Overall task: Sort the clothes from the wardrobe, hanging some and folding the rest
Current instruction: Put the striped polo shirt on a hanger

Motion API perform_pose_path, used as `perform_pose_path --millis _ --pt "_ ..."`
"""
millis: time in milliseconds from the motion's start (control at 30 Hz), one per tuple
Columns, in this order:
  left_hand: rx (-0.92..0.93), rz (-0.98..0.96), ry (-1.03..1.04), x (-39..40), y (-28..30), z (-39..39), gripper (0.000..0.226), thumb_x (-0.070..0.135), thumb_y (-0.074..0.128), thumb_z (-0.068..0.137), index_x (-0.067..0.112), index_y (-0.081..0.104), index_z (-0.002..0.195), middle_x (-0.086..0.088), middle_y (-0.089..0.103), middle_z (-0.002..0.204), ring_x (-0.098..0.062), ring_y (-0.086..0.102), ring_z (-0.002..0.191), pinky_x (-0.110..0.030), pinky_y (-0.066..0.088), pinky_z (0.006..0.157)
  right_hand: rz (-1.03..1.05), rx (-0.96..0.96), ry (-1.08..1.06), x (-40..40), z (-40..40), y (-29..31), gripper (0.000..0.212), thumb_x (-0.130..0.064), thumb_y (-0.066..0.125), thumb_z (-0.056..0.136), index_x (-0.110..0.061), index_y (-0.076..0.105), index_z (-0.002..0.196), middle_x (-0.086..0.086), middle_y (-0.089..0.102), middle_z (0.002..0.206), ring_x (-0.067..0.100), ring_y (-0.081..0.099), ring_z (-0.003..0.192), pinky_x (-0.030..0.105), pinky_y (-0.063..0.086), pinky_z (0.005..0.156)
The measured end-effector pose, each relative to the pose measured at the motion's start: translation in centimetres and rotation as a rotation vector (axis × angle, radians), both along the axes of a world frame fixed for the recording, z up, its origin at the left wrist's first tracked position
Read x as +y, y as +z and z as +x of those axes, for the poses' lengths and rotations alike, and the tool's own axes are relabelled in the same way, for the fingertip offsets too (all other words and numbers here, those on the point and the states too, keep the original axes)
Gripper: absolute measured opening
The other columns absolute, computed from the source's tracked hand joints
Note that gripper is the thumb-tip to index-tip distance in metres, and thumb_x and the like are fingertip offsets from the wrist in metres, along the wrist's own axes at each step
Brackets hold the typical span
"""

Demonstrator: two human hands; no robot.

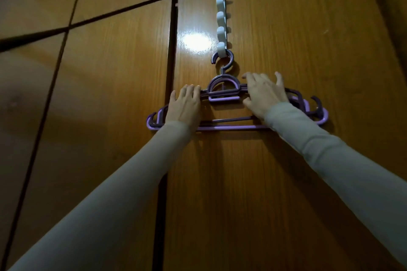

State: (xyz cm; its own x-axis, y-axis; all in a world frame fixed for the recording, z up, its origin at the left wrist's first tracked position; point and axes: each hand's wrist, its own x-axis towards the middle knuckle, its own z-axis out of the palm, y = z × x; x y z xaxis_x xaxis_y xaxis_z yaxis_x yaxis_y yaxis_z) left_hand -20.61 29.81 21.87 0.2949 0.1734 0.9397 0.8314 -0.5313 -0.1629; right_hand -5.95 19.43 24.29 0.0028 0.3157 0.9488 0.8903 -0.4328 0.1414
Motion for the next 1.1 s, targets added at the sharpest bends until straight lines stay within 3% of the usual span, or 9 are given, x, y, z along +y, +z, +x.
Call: perform_pose_path --millis 100,167,267,433,500,567,933,1100 --pt "0.004 0.045 -0.025 1.8 1.1 0.7 0.055 0.011 0.042 0.097 0.01 0.018 0.147 -0.012 0.031 0.146 -0.025 0.031 0.135 -0.036 0.03 0.11 0.024 -0.077 -0.104 0.9 -0.1 0.7 0.041 -0.022 0.05 0.092 -0.014 0.04 0.131 0.006 0.046 0.13 0.022 0.041 0.124 0.044 0.027 0.105" --pt "-0.019 0.104 -0.061 2.6 1.6 0.9 0.049 0.009 0.045 0.096 0.01 0.028 0.141 -0.012 0.038 0.136 -0.024 0.042 0.124 -0.03 0.041 0.096 0.055 -0.116 -0.13 1.5 0.1 0.9 0.033 -0.022 0.046 0.095 -0.013 0.044 0.126 0.006 0.05 0.125 0.023 0.045 0.119 0.039 0.035 0.098" --pt "-0.084 0.129 -0.173 3.3 2.2 0.9 0.039 0.005 0.048 0.094 0.007 0.039 0.132 -0.011 0.046 0.126 -0.023 0.048 0.113 -0.027 0.045 0.081 0.059 -0.153 -0.1 2.2 0.7 0.9 0.028 -0.02 0.039 0.099 -0.01 0.043 0.125 0.008 0.049 0.123 0.023 0.045 0.116 0.033 0.041 0.088" --pt "-0.108 0.127 -0.282 3.4 3.1 0.3 0.019 0.006 0.051 0.094 0.003 0.056 0.112 -0.013 0.058 0.107 -0.024 0.059 0.095 -0.026 0.047 0.079 -0.011 -0.159 -0.061 2.0 0.8 1.6 0.026 -0.022 0.035 0.101 -0.01 0.041 0.122 0.009 0.049 0.117 0.025 0.051 0.107 0.032 0.038 0.077" --pt "-0.113 0.123 -0.302 3.4 3.5 0.1 0.017 0.005 0.05 0.095 0.002 0.06 0.108 -0.014 0.061 0.104 -0.027 0.061 0.094 -0.034 0.052 0.082 -0.026 -0.153 -0.052 1.9 0.7 1.9 0.025 -0.022 0.035 0.101 -0.01 0.042 0.122 0.009 0.051 0.115 0.025 0.053 0.104 0.032 0.037 0.077" --pt "-0.114 0.12 -0.313 3.1 3.7 0.0 0.018 0.005 0.049 0.095 0.002 0.061 0.108 -0.015 0.062 0.103 -0.028 0.062 0.094 -0.037 0.052 0.083 -0.032 -0.148 -0.047 1.8 0.8 2.2 0.024 -0.022 0.034 0.101 -0.011 0.042 0.121 0.009 0.053 0.113 0.024 0.054 0.103 0.033 0.041 0.08" --pt "-0.234 0.129 -0.368 1.0 5.7 0.0 0.022 0.003 0.052 0.094 0.001 0.063 0.113 -0.017 0.063 0.103 -0.027 0.062 0.093 -0.023 0.041 0.072 -0.055 -0.149 -0.06 -0.4 0.5 4.9 0.023 -0.021 0.033 0.1 -0.008 0.043 0.117 0.012 0.056 0.114 0.03 0.053 0.105 0.039 0.04 0.077" --pt "-0.27 0.126 -0.418 0.7 5.6 -0.4 0.021 0.006 0.052 0.094 0.001 0.064 0.11 -0.015 0.062 0.101 -0.025 0.061 0.087 -0.023 0.042 0.07 -0.018 -0.197 -0.066 -1.2 -0.2 5.4 0.02 -0.017 0.032 0.1 -0.008 0.043 0.114 0.01 0.055 0.105 0.026 0.052 0.092 0.037 0.04 0.07"
